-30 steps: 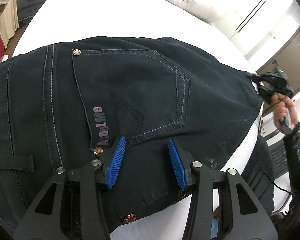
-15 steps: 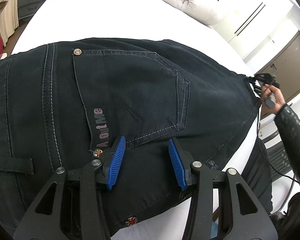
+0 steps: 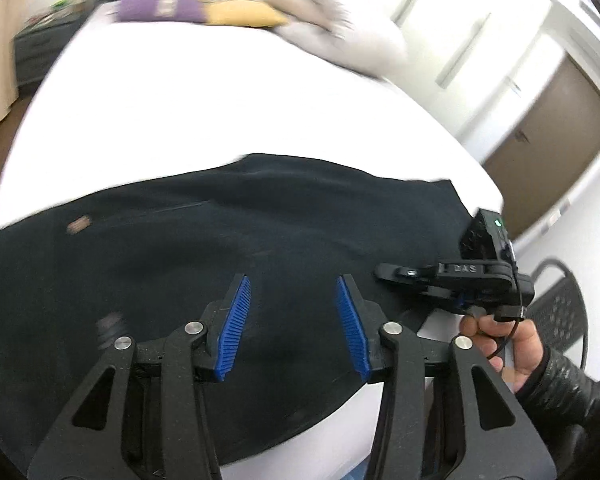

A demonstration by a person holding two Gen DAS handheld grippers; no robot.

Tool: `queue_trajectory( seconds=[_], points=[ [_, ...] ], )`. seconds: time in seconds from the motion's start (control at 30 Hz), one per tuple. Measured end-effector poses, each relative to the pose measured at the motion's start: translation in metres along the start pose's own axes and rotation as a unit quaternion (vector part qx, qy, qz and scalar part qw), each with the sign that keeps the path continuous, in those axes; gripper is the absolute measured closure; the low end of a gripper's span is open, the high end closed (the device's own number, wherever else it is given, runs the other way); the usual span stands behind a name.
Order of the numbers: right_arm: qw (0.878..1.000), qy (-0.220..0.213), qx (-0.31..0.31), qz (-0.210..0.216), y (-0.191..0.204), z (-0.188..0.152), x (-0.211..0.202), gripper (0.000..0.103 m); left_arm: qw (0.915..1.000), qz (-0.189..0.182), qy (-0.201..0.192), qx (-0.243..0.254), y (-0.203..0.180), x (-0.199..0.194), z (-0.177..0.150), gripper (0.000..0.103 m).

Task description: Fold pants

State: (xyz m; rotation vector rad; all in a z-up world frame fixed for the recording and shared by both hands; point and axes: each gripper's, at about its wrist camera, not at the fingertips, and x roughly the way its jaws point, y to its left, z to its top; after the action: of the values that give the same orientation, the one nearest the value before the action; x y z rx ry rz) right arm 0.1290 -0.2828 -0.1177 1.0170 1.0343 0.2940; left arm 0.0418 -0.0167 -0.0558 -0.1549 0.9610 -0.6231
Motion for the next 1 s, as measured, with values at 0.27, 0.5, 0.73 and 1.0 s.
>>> queue_trajectory(
  seconds=[0.27,0.5,0.73,1.0],
  points=[
    [1.000,-0.010,0.016,0.015,-0.020,-0.001,-0.001,0.103,0.9989,-0.011,0.043,-0.013,0.031,0.035,-0.046,0.070],
    [1.000,-0.015,0.010,0.004,-0.013,-0.008,0.006,0.103,0.9980,-0.009,-0.001,-0.063,0.099,-0.005,-0.067,0.070],
    [1.000,-0.020,0.016,-0.002,-0.001,-0.010,0.013,0.103,0.9939,0.034,-0.029,-0.101,0.160,-0.044,-0.067,0.074],
    [0.999,-0.027,-0.010,-0.042,0.010,-0.018,0.008,0.103,0.9895,0.062,-0.073,-0.108,0.166,-0.083,-0.036,0.079]
  ],
)
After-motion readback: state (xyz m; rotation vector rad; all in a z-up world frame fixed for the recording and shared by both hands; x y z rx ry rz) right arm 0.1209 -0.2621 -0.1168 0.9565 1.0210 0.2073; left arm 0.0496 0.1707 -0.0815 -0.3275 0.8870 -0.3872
